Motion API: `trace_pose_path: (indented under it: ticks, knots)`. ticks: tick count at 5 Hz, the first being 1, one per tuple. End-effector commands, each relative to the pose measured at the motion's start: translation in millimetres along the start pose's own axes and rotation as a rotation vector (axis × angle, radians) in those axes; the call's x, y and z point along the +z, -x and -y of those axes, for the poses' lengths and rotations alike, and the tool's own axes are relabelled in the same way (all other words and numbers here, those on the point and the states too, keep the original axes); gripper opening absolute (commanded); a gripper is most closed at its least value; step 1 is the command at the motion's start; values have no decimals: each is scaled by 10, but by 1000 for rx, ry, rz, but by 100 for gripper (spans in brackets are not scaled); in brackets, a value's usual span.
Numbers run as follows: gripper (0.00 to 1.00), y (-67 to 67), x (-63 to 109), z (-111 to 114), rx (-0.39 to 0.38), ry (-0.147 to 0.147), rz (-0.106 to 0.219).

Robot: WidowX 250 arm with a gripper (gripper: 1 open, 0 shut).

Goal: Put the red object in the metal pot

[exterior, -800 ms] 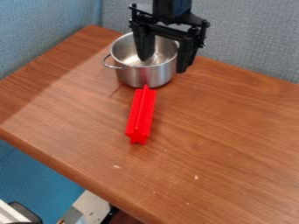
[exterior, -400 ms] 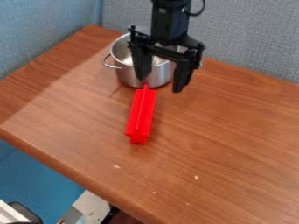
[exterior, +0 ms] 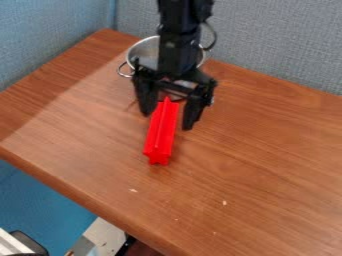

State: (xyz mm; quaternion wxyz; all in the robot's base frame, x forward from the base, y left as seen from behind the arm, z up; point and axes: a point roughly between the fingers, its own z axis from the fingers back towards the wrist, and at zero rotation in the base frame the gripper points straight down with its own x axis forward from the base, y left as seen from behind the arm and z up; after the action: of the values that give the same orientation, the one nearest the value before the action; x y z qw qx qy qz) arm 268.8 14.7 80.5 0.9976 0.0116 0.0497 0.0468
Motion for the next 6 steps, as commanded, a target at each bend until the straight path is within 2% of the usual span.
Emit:
trace_pose_path:
  ticks: [1,2,3,5,6]
  knots:
    - [100,-9,29,-124,32,-8,80]
    - [100,-40,-76,-159,48,-11,100]
    - [100,-100,-131,-188,74,2,119]
    - [100,-197,-241,-188,107,23,133]
    - [0,-236,-293,-186,118,27,133]
